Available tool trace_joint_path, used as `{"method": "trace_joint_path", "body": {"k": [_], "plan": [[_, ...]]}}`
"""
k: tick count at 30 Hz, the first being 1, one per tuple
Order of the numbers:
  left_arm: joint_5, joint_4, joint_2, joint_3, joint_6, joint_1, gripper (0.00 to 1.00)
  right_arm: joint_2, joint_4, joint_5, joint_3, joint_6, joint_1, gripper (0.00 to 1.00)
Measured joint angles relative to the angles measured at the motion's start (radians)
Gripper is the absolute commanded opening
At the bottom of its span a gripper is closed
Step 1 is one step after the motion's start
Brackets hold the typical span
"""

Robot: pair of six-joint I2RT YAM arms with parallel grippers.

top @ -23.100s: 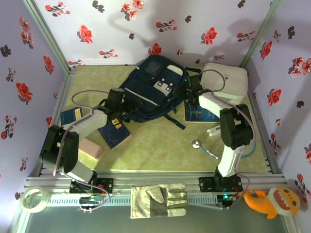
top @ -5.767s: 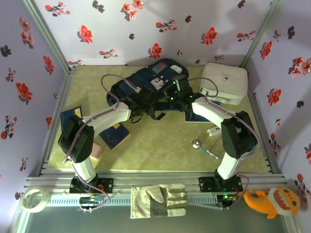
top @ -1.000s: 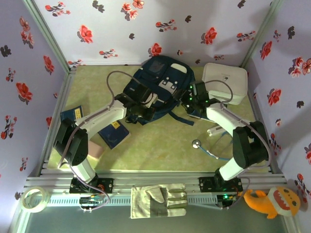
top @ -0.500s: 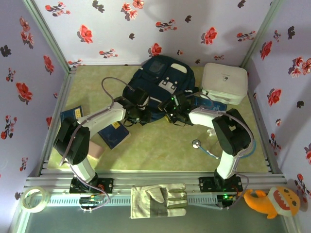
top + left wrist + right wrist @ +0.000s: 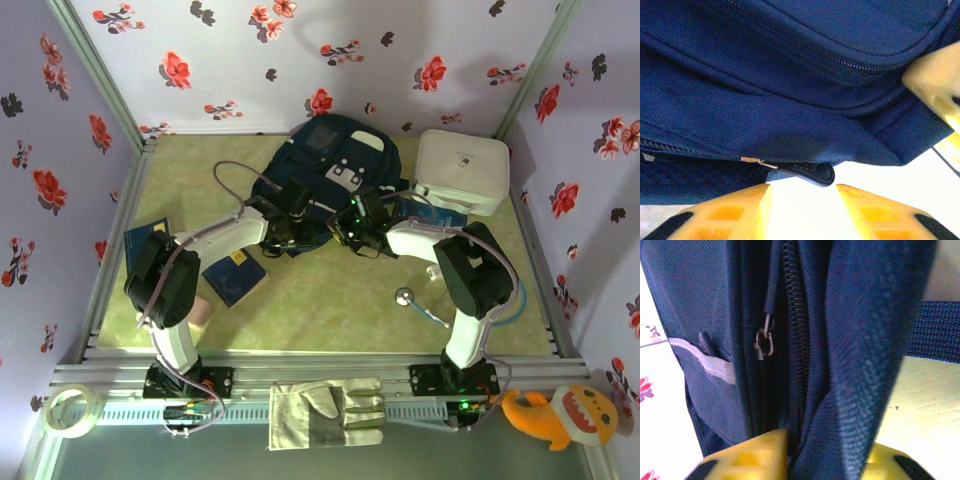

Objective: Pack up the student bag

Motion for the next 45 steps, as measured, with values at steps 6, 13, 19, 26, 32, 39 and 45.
{"method": "trace_joint_path", "body": {"k": [6,13,19,26,32,39,45], "plan": [[-0.005,0.003,0.002,0.009,-0.046,0.009,0.44,0.0,0.019,-0.014,0.0,0.002,0.0,0.18],[-0.018,0.009,0.002,0.01,-0.101,0.021,0.43,0.0,0.039,-0.037,0.0,0.002,0.0,0.19],[-0.077,-0.005,0.002,0.01,-0.128,0.021,0.31,-0.013,0.039,-0.037,0.0,-0.005,0.001,0.18],[-0.12,-0.011,0.0,0.01,-0.133,0.021,0.21,-0.034,0.031,-0.032,0.0,-0.026,0.002,0.18],[-0.13,-0.019,-0.014,-0.002,-0.132,0.023,0.32,-0.035,0.031,-0.032,0.0,-0.042,0.002,0.19],[-0.124,-0.033,-0.018,0.003,-0.096,0.035,0.42,-0.035,0.031,-0.033,0.0,-0.044,0.002,0.19],[-0.121,-0.064,0.018,0.04,-0.068,0.035,0.46,-0.035,0.031,-0.033,0.0,-0.05,0.002,0.19]]}}
